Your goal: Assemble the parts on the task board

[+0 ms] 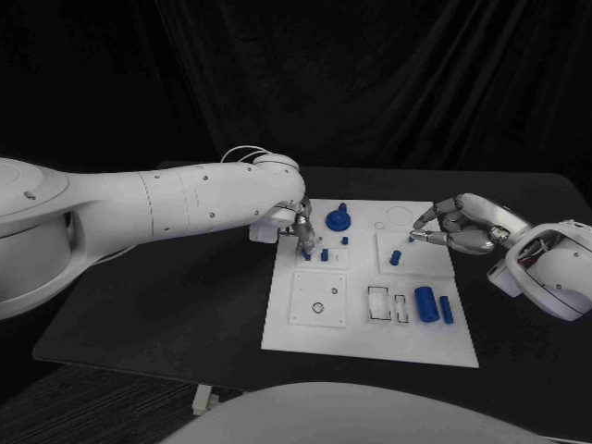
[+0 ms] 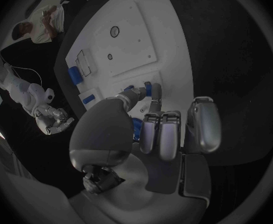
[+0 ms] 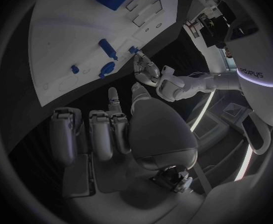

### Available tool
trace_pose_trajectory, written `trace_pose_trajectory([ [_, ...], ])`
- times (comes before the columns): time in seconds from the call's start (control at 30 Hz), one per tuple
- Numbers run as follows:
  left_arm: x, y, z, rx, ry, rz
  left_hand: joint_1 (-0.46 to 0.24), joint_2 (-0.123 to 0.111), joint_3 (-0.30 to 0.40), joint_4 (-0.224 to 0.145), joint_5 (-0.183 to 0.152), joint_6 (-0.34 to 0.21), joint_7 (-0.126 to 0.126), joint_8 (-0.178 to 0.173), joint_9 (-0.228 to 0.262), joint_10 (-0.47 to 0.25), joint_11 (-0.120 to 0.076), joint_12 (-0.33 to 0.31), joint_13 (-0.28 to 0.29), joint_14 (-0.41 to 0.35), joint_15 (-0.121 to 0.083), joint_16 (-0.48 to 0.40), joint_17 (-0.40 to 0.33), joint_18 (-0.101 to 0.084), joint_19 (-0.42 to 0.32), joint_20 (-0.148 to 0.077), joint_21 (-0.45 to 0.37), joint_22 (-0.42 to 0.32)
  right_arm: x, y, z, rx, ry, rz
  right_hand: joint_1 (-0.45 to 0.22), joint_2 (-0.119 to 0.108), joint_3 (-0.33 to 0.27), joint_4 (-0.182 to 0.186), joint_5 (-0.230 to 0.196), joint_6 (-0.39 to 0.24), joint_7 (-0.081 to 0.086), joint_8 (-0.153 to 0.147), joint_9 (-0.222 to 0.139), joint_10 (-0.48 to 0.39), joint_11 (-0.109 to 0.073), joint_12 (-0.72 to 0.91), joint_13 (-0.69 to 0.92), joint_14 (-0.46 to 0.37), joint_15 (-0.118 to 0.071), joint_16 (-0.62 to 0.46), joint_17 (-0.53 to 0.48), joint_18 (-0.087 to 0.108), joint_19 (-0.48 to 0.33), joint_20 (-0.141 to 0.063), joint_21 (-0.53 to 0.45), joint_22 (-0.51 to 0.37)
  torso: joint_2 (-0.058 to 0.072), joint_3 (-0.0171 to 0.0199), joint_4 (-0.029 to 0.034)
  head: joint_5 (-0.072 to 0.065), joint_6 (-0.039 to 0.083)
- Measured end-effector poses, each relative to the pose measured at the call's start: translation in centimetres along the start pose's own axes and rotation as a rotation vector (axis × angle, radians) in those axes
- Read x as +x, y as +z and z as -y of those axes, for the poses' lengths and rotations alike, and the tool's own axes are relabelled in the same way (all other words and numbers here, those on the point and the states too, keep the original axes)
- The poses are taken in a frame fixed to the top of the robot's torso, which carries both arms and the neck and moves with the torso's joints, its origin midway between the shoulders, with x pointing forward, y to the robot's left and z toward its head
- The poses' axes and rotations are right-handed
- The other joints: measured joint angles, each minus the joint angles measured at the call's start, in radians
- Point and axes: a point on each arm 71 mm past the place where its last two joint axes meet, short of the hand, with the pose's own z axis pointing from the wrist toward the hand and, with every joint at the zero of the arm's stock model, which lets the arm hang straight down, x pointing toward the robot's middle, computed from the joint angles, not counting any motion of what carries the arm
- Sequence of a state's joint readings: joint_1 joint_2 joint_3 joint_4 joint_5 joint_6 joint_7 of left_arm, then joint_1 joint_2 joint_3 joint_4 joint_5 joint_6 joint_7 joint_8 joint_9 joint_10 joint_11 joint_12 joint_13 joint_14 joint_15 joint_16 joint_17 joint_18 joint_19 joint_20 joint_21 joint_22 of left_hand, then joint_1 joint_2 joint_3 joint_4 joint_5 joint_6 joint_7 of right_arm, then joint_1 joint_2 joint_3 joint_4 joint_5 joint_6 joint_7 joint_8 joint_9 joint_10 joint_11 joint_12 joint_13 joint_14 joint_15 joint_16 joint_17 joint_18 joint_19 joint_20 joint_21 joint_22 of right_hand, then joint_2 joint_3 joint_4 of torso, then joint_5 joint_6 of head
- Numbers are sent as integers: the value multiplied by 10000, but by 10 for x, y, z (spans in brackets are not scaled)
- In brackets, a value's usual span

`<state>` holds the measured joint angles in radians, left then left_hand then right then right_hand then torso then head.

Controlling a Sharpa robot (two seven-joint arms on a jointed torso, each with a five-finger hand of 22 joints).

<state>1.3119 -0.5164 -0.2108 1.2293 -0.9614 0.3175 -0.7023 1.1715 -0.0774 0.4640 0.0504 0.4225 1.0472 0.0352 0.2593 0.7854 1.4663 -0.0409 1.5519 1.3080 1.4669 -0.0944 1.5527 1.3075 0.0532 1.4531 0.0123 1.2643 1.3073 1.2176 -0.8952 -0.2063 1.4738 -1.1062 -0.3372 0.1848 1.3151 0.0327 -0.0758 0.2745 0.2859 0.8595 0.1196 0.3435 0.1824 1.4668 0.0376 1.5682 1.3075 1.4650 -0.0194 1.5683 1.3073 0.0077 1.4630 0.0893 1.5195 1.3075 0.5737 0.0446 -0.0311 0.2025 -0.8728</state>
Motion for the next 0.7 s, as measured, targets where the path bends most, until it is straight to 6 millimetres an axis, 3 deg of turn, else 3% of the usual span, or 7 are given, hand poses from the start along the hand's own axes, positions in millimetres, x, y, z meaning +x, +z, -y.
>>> trace_pose_trajectory([
  [0.7,0,1,0,25,-195,78,259,16,-82,-82,153,23,22,98,94,4,3,0,0,0,0,-39,-1,0,1,1,-38,0,1,0,1,108,10,-76,157,29,56,-56,159,0,0,-38,-19,0,0,0,-1,0,0,0,0,1,0,0,-96,-2,1,0,0,-3,0],
])
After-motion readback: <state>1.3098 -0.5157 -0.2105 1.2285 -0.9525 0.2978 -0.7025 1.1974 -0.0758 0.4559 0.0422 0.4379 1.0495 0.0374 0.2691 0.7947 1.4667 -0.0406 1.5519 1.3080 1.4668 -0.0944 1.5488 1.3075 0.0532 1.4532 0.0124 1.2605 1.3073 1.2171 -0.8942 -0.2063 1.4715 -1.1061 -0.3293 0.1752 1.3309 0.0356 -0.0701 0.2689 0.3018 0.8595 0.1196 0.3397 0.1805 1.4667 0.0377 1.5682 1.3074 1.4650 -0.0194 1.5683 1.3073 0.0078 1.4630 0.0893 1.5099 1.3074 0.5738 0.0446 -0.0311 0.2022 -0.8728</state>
